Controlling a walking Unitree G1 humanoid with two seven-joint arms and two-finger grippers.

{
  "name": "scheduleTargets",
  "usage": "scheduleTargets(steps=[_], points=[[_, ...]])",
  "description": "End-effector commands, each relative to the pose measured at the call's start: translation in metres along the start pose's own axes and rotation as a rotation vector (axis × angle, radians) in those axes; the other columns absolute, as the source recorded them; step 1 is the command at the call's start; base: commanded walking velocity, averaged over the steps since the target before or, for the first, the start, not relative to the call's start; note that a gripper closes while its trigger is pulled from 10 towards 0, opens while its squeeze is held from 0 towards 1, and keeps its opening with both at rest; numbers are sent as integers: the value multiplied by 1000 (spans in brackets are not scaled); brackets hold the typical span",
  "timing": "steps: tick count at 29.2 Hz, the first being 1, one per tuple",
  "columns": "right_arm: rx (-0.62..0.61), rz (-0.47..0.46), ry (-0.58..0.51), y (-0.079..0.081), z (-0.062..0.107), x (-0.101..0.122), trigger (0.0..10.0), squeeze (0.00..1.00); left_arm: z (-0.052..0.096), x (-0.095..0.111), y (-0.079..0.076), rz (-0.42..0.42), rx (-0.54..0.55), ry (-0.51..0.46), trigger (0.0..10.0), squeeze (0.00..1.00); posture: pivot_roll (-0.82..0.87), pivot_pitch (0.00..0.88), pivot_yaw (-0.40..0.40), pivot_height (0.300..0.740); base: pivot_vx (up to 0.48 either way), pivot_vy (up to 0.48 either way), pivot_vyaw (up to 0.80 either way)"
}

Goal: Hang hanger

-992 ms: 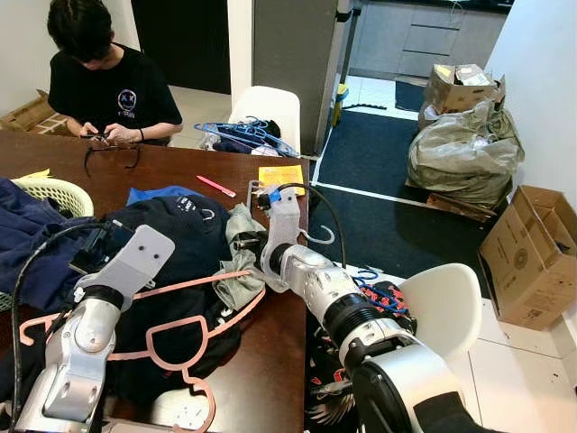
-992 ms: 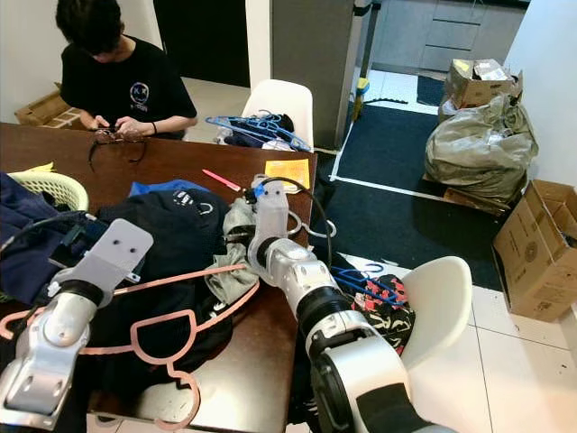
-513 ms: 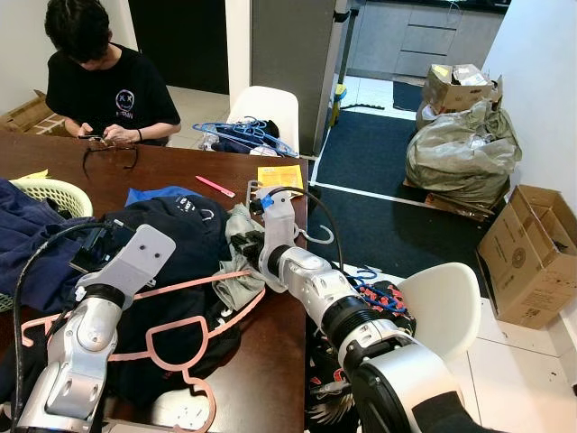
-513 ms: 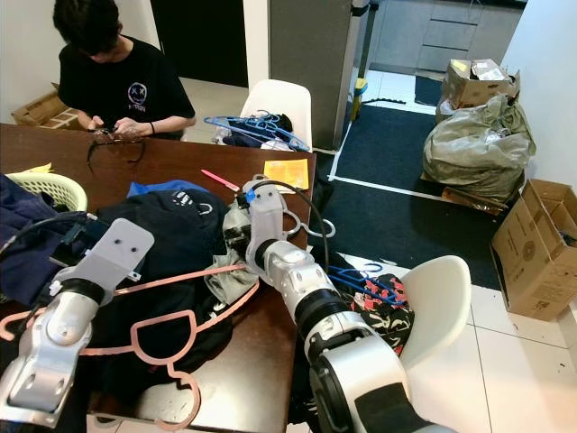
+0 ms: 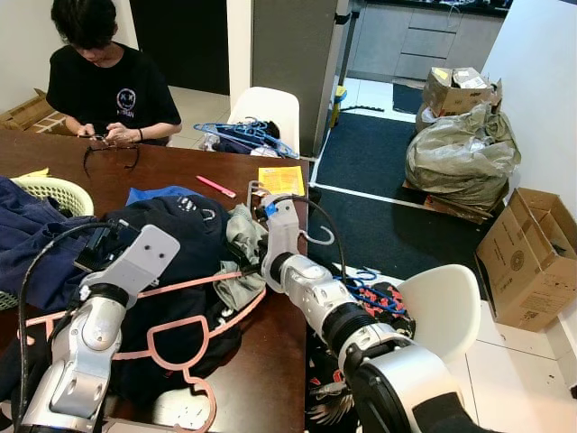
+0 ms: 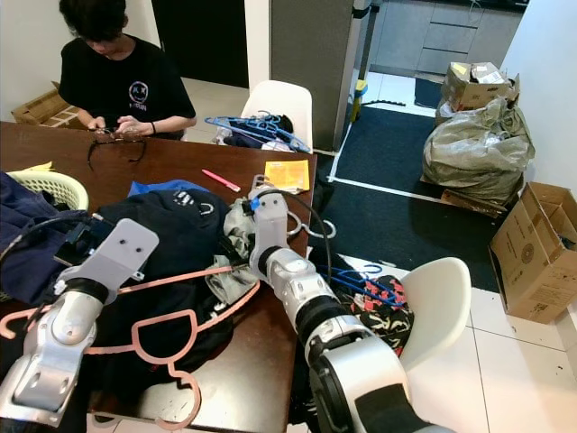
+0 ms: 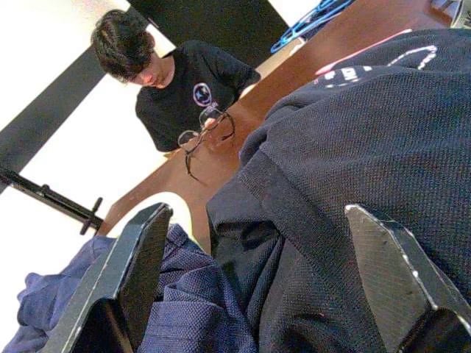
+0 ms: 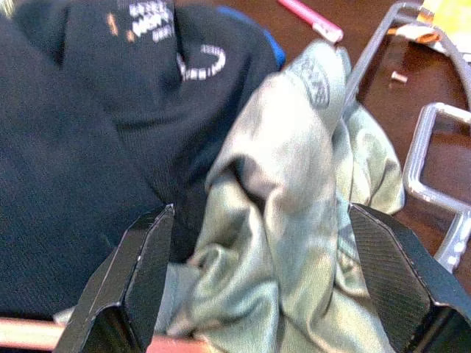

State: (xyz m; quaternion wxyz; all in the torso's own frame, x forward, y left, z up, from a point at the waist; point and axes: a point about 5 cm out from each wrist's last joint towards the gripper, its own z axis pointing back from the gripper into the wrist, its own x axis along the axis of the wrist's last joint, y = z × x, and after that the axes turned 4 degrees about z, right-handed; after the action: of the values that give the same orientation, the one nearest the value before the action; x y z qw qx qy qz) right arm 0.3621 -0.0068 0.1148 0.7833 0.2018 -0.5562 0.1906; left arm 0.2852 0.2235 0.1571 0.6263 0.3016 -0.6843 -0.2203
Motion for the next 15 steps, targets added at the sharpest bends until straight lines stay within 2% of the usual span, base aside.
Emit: scheduleTargets(steps=[1, 2, 3, 15], points=[[55, -55, 77, 29, -1, -27, 10000, 0, 0, 1, -4, -5, -7, -3, 10000, 0, 239, 5, -80, 740, 0, 0, 0], [58, -63, 87, 29, -1, -29, 7765, 0, 0, 1, -4, -6, -6, -3, 10000, 0, 239, 4, -82, 740, 0, 0, 0], [61, -82, 81, 29, -1, -29, 0, 0, 0, 1, -4, -6, -6, -2, 10000, 0, 239, 4, -82, 740, 0, 0, 0], [84, -162, 23, 29, -2, -22, 0, 0, -1, -1, -4, -14, -8, -1, 10000, 0, 234, 0, -76, 740, 0, 0, 0]])
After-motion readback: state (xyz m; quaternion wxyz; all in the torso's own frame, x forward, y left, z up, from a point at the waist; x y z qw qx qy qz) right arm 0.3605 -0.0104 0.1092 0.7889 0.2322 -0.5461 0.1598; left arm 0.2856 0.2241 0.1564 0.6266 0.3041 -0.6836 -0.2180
